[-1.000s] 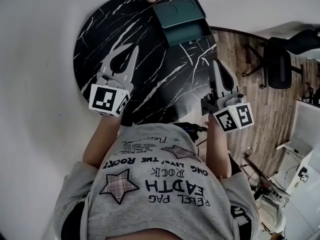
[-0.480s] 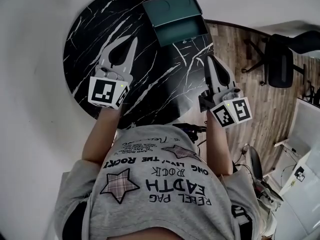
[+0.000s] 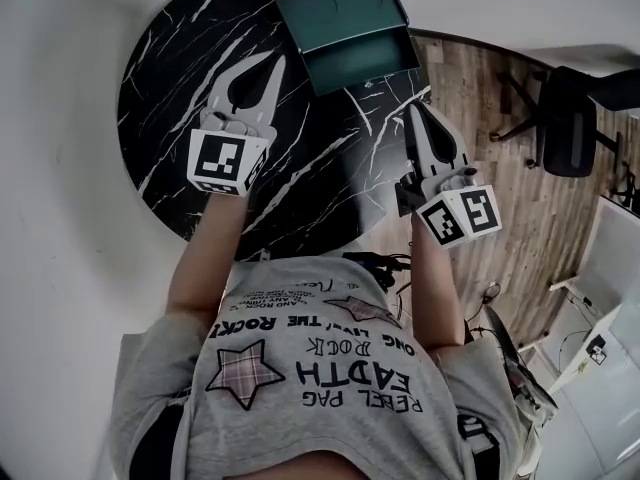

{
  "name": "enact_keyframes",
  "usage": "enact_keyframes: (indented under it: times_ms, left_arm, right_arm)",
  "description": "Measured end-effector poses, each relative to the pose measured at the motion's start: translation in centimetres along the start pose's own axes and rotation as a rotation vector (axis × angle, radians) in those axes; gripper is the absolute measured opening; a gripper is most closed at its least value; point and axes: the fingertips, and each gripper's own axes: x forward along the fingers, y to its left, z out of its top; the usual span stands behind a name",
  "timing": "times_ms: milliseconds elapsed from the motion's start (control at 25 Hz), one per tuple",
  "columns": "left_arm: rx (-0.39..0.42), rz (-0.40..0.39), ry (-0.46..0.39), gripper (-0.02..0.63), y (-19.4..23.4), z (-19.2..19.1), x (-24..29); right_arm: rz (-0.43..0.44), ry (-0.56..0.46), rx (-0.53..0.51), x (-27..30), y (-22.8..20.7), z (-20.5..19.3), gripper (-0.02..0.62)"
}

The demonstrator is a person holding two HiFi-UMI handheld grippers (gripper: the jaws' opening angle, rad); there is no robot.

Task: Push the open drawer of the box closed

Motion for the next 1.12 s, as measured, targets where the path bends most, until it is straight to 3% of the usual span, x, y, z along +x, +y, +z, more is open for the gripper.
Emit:
enact_keyframes:
  times_ms: [480,680,920,1120]
  left_arm:
    - [-0.004,-0.012,0.075,0.009,1.5,-4.7,5.5]
    - [0.000,-0.038,0.152,0.009,1.2,-8.3,7.9]
    - [-0.053,0.054,0.263,0.014,2.7,-12.6,9.2]
    - [-0.140,0.137,0.329,0.109,4.3,-14.6,9.8]
  right_arm:
    - [-0.069,0.088,0.007,3.6,-3.8,-4.5,0.014]
    - [-0.108,0.113,0.034,4.2,-5.1,-6.2,0.014]
    - [-0.134,0.102,0.068,4.4,-5.3,-6.8,0.014]
    - [-0.135,0.105,0.068,4.4,-5.3,-6.8,0.014]
